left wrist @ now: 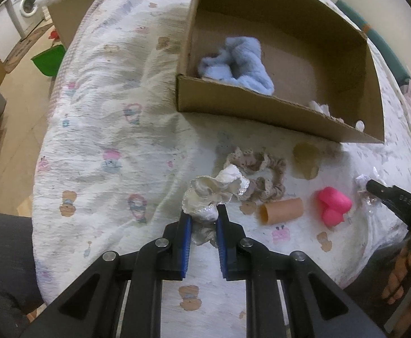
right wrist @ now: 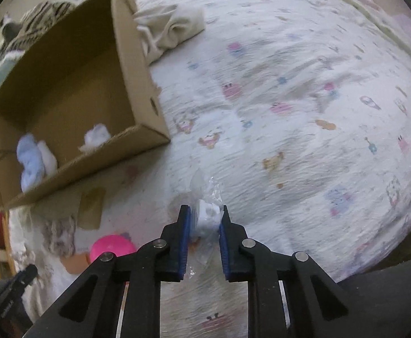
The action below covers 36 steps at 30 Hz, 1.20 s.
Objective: Organize soft objects
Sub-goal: 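Carry the cream scrunchie and clear bag over the box with both tools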
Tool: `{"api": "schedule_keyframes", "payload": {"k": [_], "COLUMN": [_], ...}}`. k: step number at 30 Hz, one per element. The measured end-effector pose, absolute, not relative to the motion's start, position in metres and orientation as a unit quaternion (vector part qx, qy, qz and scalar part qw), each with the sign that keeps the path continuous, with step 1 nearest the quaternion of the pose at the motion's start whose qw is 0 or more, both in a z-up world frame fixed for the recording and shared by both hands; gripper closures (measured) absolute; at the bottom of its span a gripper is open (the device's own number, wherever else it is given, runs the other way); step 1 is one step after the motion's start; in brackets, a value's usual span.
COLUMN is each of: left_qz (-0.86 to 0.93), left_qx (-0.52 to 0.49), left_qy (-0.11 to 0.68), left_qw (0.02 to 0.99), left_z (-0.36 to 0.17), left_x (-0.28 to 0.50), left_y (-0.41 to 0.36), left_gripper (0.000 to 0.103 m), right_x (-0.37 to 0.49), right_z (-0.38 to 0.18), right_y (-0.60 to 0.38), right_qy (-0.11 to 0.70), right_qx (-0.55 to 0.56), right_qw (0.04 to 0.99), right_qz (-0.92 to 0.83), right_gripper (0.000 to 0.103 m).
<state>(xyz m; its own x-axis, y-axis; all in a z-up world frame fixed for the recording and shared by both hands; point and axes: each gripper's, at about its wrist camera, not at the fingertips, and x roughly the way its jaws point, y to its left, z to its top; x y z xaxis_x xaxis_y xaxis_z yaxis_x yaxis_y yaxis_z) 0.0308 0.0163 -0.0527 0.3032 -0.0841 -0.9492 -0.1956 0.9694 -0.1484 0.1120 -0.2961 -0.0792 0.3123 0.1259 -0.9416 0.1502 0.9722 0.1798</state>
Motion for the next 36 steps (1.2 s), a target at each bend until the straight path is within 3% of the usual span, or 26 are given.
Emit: {"api": "schedule_keyframes", "payload": {"k": [21,36], "left_qz": [0.069,0.052], "left_qx": [-0.108,-0.093], "left_qy": [0.537,0.473], "left_qw": [0.834,0.875], "left_z": [-0.029,0.036], "left_x": [0.028,0.039], "left_y": [0.027,0.025], "left_gripper": [0.088,0.088], "right_x": [0.089,0.089], "right_z": [-0.022,0.034], "right_y": [-0.294,-0.287], "right_qy": [0.503,0.414], "right_qx": [0.168,0.207], "right_qw": [0.838,0.859], "right_qz": [0.127,0.219], "right_gripper": [0.087,0.087]}}
